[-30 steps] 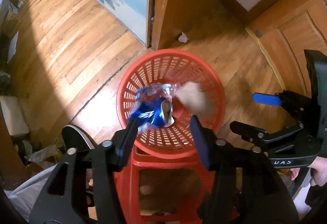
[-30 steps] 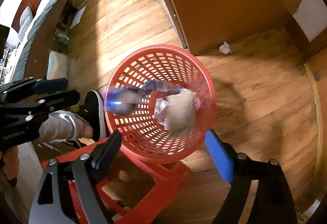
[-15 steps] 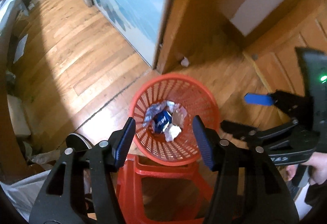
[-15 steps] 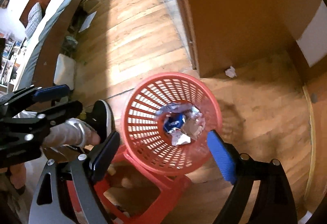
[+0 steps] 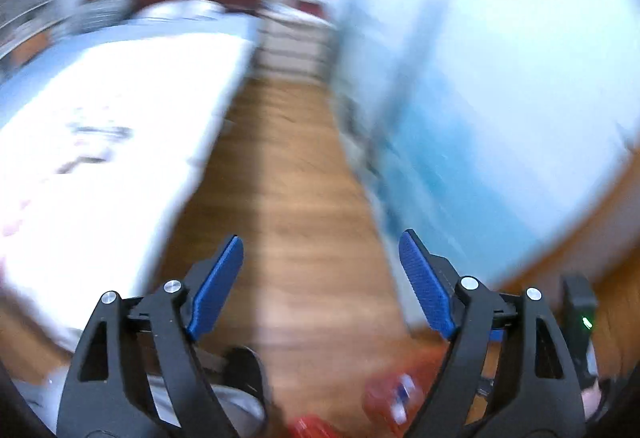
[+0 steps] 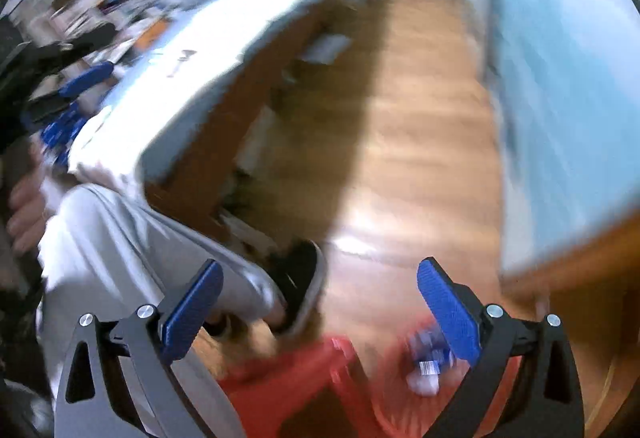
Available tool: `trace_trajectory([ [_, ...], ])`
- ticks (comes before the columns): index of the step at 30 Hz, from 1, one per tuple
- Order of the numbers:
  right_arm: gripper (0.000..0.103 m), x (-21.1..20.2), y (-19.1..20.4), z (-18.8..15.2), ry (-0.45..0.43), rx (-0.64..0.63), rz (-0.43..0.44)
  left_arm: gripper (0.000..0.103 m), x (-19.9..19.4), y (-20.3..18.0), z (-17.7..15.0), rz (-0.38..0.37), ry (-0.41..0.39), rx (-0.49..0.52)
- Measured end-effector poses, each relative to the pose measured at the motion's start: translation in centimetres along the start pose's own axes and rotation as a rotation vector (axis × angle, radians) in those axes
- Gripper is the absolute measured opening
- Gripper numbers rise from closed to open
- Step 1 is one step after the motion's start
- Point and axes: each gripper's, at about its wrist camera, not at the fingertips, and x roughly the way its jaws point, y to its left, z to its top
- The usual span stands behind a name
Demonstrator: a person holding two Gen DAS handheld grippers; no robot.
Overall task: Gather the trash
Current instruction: 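Grasp crumpled white paper with the right tool while the left tool grasps a paper wad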
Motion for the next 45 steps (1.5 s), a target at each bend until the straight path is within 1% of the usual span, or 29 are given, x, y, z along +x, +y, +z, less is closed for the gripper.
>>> trace_trajectory([
  [1,0.096,0.5,1.6,1.8,-0.015,-0.028,0.02,0.083,-0.5,2.9,0.9,0.046,-0.025,-0.035],
  [3,0.096,2.0,5.4,6.1,-0.053,-0.093,0.072,0.083,-1.4,10.1,2.6,0.159,-0.08,-0.11],
  [4,0.096,3.0,7.7,8.6,-0.079,-0.13,0.094,0.084,-1.3,13.5,2.9,0.199,-0.089,-0.139],
  [5,0.096,4.3,10.2,11.3,-0.102,-0.164,0.123,0.084,-1.1,15.7,3.0,0.219,-0.089,-0.155],
  [6,0.096,5.0,11.7,12.8,-0.112,-0.18,0.142,0.084,-0.9,18.4,2.9,0.23,-0.104,-0.177],
  [7,0.096,6.2,14.1,15.1,-0.135,-0.211,0.165,0.084,-0.6,21.6,2.6,0.236,-0.127,-0.197],
  [8,0.096,7.6,16.7,17.3,-0.158,-0.252,0.177,0.084,-0.1,23.4,2.5,0.247,-0.122,-0.208],
  [10,0.096,10.1,20.6,20.6,-0.185,-0.313,0.183,0.084,1.6,28.0,2.6,0.288,-0.06,-0.266],
  [12,0.096,13.0,24.2,23.5,-0.194,-0.356,0.205,0.084,3.0,30.6,3.5,0.277,-0.033,-0.312],
  [13,0.096,15.0,26.0,25.2,-0.193,-0.375,0.202,0.084,3.5,31.8,3.9,0.274,-0.03,-0.328],
  [15,0.094,18.4,28.6,27.7,-0.181,-0.411,0.201,0.084,4.5,34.2,4.5,0.29,-0.021,-0.342],
  [16,0.094,20.7,30.0,28.9,-0.156,-0.426,0.18,0.084,5.5,35.1,4.9,0.293,-0.018,-0.347],
  [17,0.094,22.4,31.3,29.3,-0.14,-0.431,0.169,0.084,5.8,35.6,5.0,0.287,-0.011,-0.353],
  [18,0.092,24.9,32.2,30.4,-0.107,-0.436,0.167,0.084,6.4,36.2,5.0,0.271,0.009,-0.363],
  [20,0.091,27.9,33.1,30.6,-0.085,-0.427,0.137,0.084,7.8,37.5,4.8,0.24,0.038,-0.382],
  [21,0.089,29.5,33.2,30.9,-0.064,-0.419,0.12,0.084,8.5,37.5,4.9,0.241,0.061,-0.386],
  [23,0.087,31.7,32.9,31.3,-0.036,-0.384,0.12,0.084,9.9,37.6,5.0,0.245,0.094,-0.375],
  [25,0.069,33.5,32.9,31.7,-0.007,-0.345,0.152,0.084,11.2,37.8,5.3,0.243,0.108,-0.362],
  [26,0.051,34.2,33.0,31.8,0.011,-0.34,0.157,0.084,11.5,37.9,5.4,0.234,0.11,-0.365],
  [27,0.048,34.8,32.9,31.8,0.02,-0.338,0.159,0.084,12.1,38.3,5.4,0.217,0.112,-0.379],
  [29,0.043,35.5,32.8,31.7,0.022,-0.337,0.193,0.084,13.2,39.2,5.3,0.173,0.123,-0.427],
  [30,0.042,35.2,32.7,31.6,0.01,-0.345,0.206,0.084,13.6,39.7,5.2,0.149,0.127,-0.452],
  [33,0.042,34.3,31.9,31.3,-0.006,-0.334,0.245,0.084,14.0,40.5,5.7,0.12,0.127,-0.48],
  [36,0.042,32.6,31.0,30.7,-0.023,-0.304,0.276,0.084,14.7,41.6,6.0,0.146,0.128,-0.504],
  [38,0.042,31.3,30.2,30.2,-0.034,-0.272,0.314,0.084,15.4,42.4,5.9,0.141,0.133,-0.528],
  [41,0.042,29.1,29.1,28.6,-0.048,-0.228,0.364,0.084,16.4,43.2,6.3,0.16,0.114,-0.565],
  [43,0.042,28.1,28.7,27.5,-0.054,-0.221,0.38,0.083,17.1,43.3,6.6,0.178,0.107,-0.558],
  [44,0.042,27.7,28.7,26.9,-0.056,-0.225,0.382,0.079,17.5,43.3,6.8,0.198,0.113,-0.545],
  [45,0.042,27.3,28.5,26.3,-0.058,-0.227,0.385,0.069,17.7,43.2,6.9,0.216,0.119,-0.538],
])
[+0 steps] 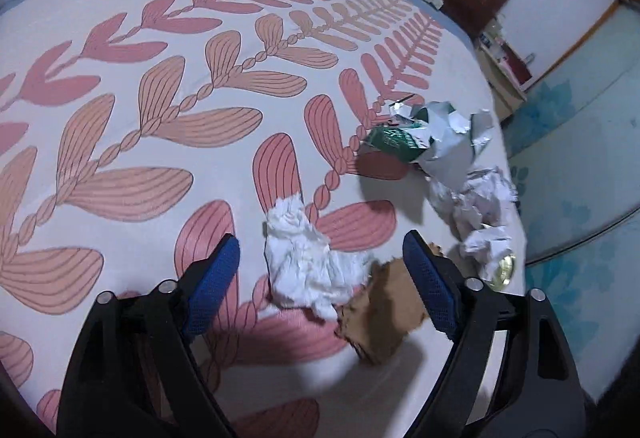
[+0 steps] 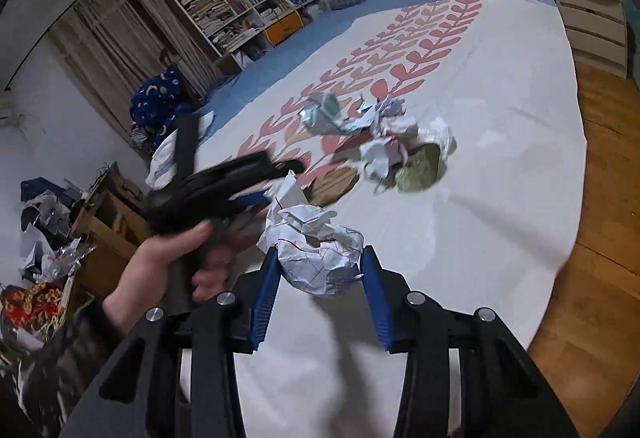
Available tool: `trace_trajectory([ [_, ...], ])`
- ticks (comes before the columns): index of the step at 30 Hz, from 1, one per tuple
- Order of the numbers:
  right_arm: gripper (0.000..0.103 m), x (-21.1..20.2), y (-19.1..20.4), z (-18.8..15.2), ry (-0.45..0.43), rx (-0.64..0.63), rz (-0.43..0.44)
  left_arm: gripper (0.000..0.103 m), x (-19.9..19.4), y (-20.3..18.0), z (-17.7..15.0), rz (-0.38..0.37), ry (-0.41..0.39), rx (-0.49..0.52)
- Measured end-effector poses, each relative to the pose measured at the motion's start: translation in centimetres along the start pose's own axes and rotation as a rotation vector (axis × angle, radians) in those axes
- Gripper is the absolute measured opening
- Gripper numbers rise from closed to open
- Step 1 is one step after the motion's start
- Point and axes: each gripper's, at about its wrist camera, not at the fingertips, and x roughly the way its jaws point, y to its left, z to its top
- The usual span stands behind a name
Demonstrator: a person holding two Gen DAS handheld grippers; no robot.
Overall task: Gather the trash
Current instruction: 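Grasp crumpled white paper with the right tool while the left tool grasps a paper wad, then carry both paper wads to the wastebasket and open both tools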
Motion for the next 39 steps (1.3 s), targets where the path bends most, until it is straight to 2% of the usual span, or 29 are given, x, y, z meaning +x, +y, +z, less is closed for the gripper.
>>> trace_trajectory([
  [1,0.042,-0.5,0.2,-0.7,0.0,0.001,0.0,0.031,0.2,-0.1,0.1,0.019,0.006,0.009],
  [2,0.042,-0.7,0.2,-1.1,0.0,0.001,-0.002,0.016,0.6,-0.2,0.1,0.034,0.027,0.016],
  [4,0.042,-1.2,0.3,-2.2,0.008,0.012,-0.004,0.012,0.2,0.4,0.0,0.013,0.027,-0.015],
  [6,0.042,-1.4,0.3,-3.1,0.017,0.041,0.003,0.011,-0.2,1.3,-0.1,-0.023,0.034,-0.077],
  [11,0.042,-3.4,2.3,-4.4,0.01,-0.005,0.013,0.009,-4.6,1.9,-1.2,-0.016,-0.026,-0.125],
  [16,0.042,-7.5,4.0,-4.2,-0.043,-0.031,0.029,0.01,-12.6,-1.0,-4.9,-0.01,-0.14,-0.029],
  [18,0.042,-9.4,4.5,-4.2,-0.063,-0.037,0.037,0.01,-15.7,-2.2,-7.2,-0.032,-0.177,-0.004],
  [23,0.042,-15.2,5.9,-4.1,-0.127,-0.081,0.052,0.01,-22.9,-4.5,-13.0,0.018,-0.248,0.09],
  [25,0.042,-17.7,6.6,-4.4,-0.15,-0.096,0.058,0.01,-25.6,-5.6,-14.7,0.051,-0.269,0.122],
  [29,0.042,-23.2,7.4,-4.6,-0.198,-0.136,0.045,0.01,-29.8,-7.8,-16.8,0.071,-0.298,0.142],
  [34,0.042,-27.4,7.8,-4.6,-0.212,-0.158,0.018,0.01,-31.9,-10.4,-19.1,0.072,-0.298,0.197],
  [39,0.042,-31.1,7.8,-6.4,-0.235,-0.159,0.006,0.01,-32.9,-14.2,-21.5,0.024,-0.286,0.284],
])
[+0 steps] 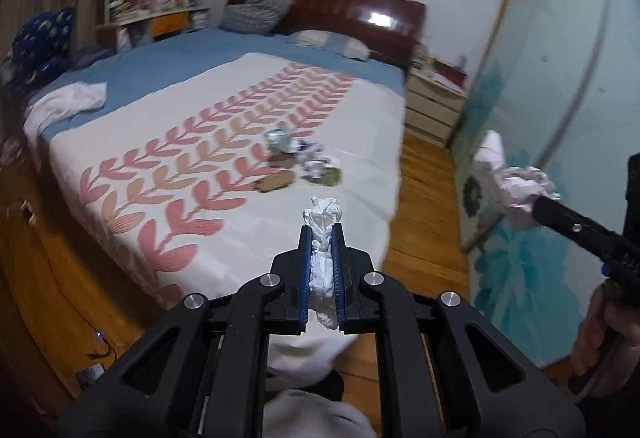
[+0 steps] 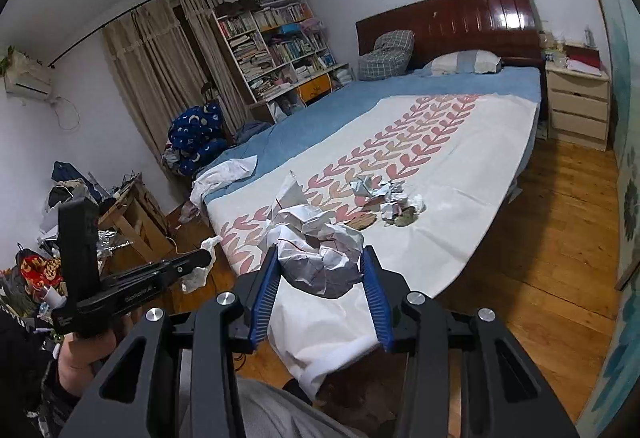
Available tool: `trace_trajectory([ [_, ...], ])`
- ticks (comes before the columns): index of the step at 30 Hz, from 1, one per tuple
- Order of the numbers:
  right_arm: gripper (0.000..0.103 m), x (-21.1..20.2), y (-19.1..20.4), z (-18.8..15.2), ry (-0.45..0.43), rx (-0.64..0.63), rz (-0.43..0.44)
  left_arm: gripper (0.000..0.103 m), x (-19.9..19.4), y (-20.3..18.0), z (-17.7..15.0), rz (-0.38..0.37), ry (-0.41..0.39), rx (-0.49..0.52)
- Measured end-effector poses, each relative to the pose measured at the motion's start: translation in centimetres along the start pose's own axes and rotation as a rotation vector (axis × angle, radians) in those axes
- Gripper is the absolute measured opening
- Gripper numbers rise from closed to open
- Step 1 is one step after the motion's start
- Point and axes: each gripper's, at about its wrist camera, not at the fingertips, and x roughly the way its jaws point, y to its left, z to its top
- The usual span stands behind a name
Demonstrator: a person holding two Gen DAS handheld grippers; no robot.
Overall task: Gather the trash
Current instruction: 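Carry both paper wads to the wastebasket and open both tools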
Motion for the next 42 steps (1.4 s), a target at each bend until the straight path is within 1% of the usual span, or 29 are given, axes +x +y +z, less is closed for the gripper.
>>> trace_trajectory([
  [3,0.042,-4.6,-0.3,-1.4,-0.007,-0.006,-0.055,0.01,-0.8,-4.5,-0.5,-0.087,0.002,0.08],
  [4,0.042,-7.0,-0.7,-2.2,-0.011,-0.012,-0.089,0.01,-0.8,-6.1,-0.7,-0.121,0.008,0.107],
  [5,0.042,-8.9,-1.3,-3.0,-0.014,-0.013,-0.115,0.01,-0.7,-8.8,-1.2,-0.185,0.021,0.146],
  [6,0.042,-11.1,-1.8,-4.0,-0.014,-0.011,-0.149,0.01,-0.6,-10.7,-1.7,-0.22,0.031,0.172],
  [7,0.042,-13.8,-2.7,-5.4,-0.012,-0.005,-0.195,0.01,-0.3,-13.7,-2.5,-0.279,0.053,0.219],
  [9,0.042,-18.4,-4.3,-8.1,0.003,0.025,-0.28,0.01,0.2,-18.0,-4.3,-0.37,0.094,0.28],
  [10,0.042,-21.3,-5.4,-10.3,0.018,0.062,-0.336,0.01,0.4,-20.3,-5.4,-0.409,0.118,0.32],
  [11,0.042,-23.8,-6.4,-12.4,0.034,0.095,-0.392,0.01,0.6,-24.0,-7.3,-0.468,0.157,0.383],
  [12,0.042,-25.4,-7.0,-13.9,0.047,0.119,-0.431,0.01,0.7,-26.0,-8.5,-0.505,0.18,0.419],
  [13,0.042,-27.8,-7.9,-16.5,0.072,0.168,-0.491,0.01,0.8,-28.2,-10.1,-0.545,0.209,0.462],
  [14,0.042,-29.6,-8.7,-18.6,0.089,0.22,-0.522,0.01,1.0,-30.9,-12.2,-0.591,0.254,0.516],
  [16,0.042,-33.1,-10.9,-24.0,0.127,0.327,-0.597,0.01,1.6,-35.1,-16.3,-0.643,0.332,0.611],
  [17,0.042,-33.9,-11.9,-26.3,0.157,0.37,-0.642,0.01,2.4,-37.8,-19.7,-0.674,0.403,0.674],
  [19,0.042,-35.6,-14.0,-32.4,0.198,0.491,-0.715,0.01,3.5,-40.7,-24.1,-0.67,0.489,0.754],
  [20,0.042,-36.0,-14.7,-34.9,0.21,0.546,-0.725,0.01,4.2,-42.2,-27.3,-0.679,0.548,0.801],
  [22,0.042,-36.2,-16.3,-40.5,0.262,0.648,-0.764,0.01,5.2,-44.0,-32.7,-0.637,0.589,0.928],
  [24,0.042,-36.2,-17.8,-44.9,0.28,0.749,-0.75,0.01,6.2,-44.9,-37.9,-0.605,0.671,1.041],
  [26,0.042,-36.0,-18.7,-47.5,0.287,0.81,-0.747,0.01,6.4,-45.3,-40.9,-0.578,0.703,1.143],
  [28,0.042,-35.9,-19.8,-50.0,0.304,0.859,-0.746,0.01,6.3,-45.3,-42.5,-0.567,0.703,1.218],
  [29,0.042,-35.7,-20.2,-50.7,0.307,0.875,-0.743,0.01,6.5,-45.5,-42.4,-0.566,0.709,1.224],
  [31,0.042,-35.2,-20.8,-51.7,0.318,0.886,-0.74,0.01,7.1,-45.4,-42.4,-0.556,0.726,1.229],
  [35,0.044,-32.4,-21.2,-51.7,0.313,0.917,-0.725,0.011,7.6,-45.1,-42.4,-0.528,0.762,1.196],
  [36,0.047,-31.7,-21.2,-51.9,0.322,0.916,-0.727,0.012,7.7,-44.9,-42.3,-0.521,0.767,1.185],
  [37,0.051,-31.2,-21.4,-51.9,0.335,0.912,-0.728,0.016,7.8,-44.8,-42.3,-0.515,0.775,1.175],
  [38,0.06,-30.9,-21.4,-51.7,0.337,0.905,-0.738,0.025,7.9,-44.7,-42.1,-0.511,0.787,1.162],
  [39,0.066,-30.7,-21.2,-51.5,0.334,0.892,-0.749,0.033,8.1,-44.4,-42.0,-0.516,0.796,1.148],
  [40,0.074,-30.5,-20.9,-51.4,0.335,0.88,-0.757,0.052,8.2,-44.2,-41.7,-0.521,0.797,1.134],
  [41,0.077,-30.5,-21.0,-51.5,0.346,0.866,-0.77,0.065,8.1,-43.8,-41.0,-0.521,0.781,1.116],
  [42,0.077,-30.5,-21.1,-51.6,0.363,0.855,-0.785,0.067,8.0,-43.6,-40.6,-0.516,0.764,1.11],
])
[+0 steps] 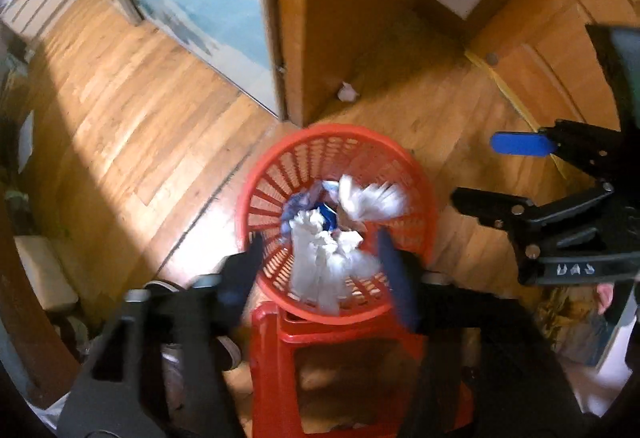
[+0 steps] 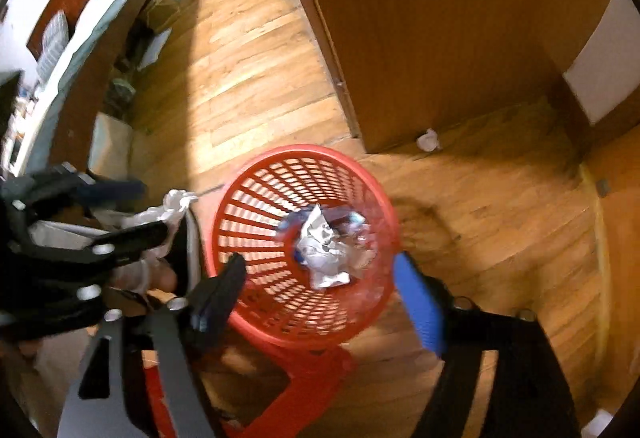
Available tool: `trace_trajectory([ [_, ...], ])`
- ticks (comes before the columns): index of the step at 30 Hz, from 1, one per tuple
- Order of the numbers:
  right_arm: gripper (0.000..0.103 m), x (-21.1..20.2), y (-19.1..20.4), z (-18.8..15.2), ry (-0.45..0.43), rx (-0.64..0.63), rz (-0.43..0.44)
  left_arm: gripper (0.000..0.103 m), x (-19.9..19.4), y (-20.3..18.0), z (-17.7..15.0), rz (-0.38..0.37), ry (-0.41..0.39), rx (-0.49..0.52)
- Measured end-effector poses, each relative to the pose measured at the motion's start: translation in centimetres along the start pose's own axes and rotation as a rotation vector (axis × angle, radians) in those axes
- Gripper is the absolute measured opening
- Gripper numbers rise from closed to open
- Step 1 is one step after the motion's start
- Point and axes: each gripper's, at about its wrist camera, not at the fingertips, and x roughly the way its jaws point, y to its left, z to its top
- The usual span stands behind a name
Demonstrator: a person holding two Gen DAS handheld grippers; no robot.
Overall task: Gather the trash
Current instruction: 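Carry both paper wads to the wastebasket and open both tools, then return both tools to the bed and grasp white paper with the right tool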
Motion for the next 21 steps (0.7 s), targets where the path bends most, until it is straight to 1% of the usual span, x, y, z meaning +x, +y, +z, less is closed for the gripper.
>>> trace_trajectory([
  [2,0.077,-0.3,-0.5,0.1,0.011,0.001,-0.028,0.074,-0.7,0.7,-0.3,0.021,-0.022,-0.009],
  [4,0.077,-0.8,-1.1,0.5,0.006,0.029,-0.027,0.075,-1.2,1.5,-0.6,0.025,-0.028,-0.025],
  [6,0.08,-1.3,-1.2,0.9,-0.008,0.049,-0.019,0.075,-1.9,2.5,-0.9,0.01,-0.027,-0.053],
  [8,0.081,-2.0,-0.2,1.8,-0.02,0.044,-0.012,0.075,-3.0,3.4,-1.2,-0.004,-0.044,-0.084],
  [10,0.083,-2.7,1.5,2.8,-0.035,0.013,0.012,0.075,-4.9,4.7,-1.6,-0.034,-0.092,-0.121],
  [11,0.085,-3.0,2.6,3.3,-0.043,-0.007,0.022,0.075,-6.4,5.7,-2.0,-0.047,-0.13,-0.147],
  [12,0.086,-3.3,3.9,3.9,-0.051,-0.033,0.032,0.075,-8.1,7.0,-2.4,-0.06,-0.175,-0.184],
  [13,0.087,-3.8,6.0,4.7,-0.066,-0.078,0.056,0.075,-9.2,8.0,-2.7,-0.069,-0.209,-0.212],
  [14,0.088,-3.9,7.7,5.3,-0.072,-0.11,0.074,0.075,-11.7,10.2,-3.6,-0.069,-0.284,-0.266],
  [15,0.09,-4.2,10.5,6.4,-0.08,-0.16,0.115,0.075,-13.1,11.6,-4.3,-0.043,-0.337,-0.305],
  [16,0.09,-4.4,12.5,7.3,-0.086,-0.188,0.149,0.076,-15.0,13.2,-5.3,-0.001,-0.4,-0.355],
  [17,0.092,-4.6,14.7,8.2,-0.092,-0.218,0.185,0.079,-17.8,15.9,-7.3,0.044,-0.498,-0.432],
  [18,0.093,-4.9,17.2,9.3,-0.101,-0.255,0.219,0.08,-19.2,17.4,-8.6,0.059,-0.551,-0.479],
  [19,0.094,-5.2,20.7,10.6,-0.122,-0.313,0.254,0.082,-21.3,19.9,-10.9,0.082,-0.627,-0.561],
  [21,0.094,-5.6,26.8,13.0,-0.16,-0.403,0.298,0.082,-23.7,23.2,-14.2,0.105,-0.705,-0.672],
])
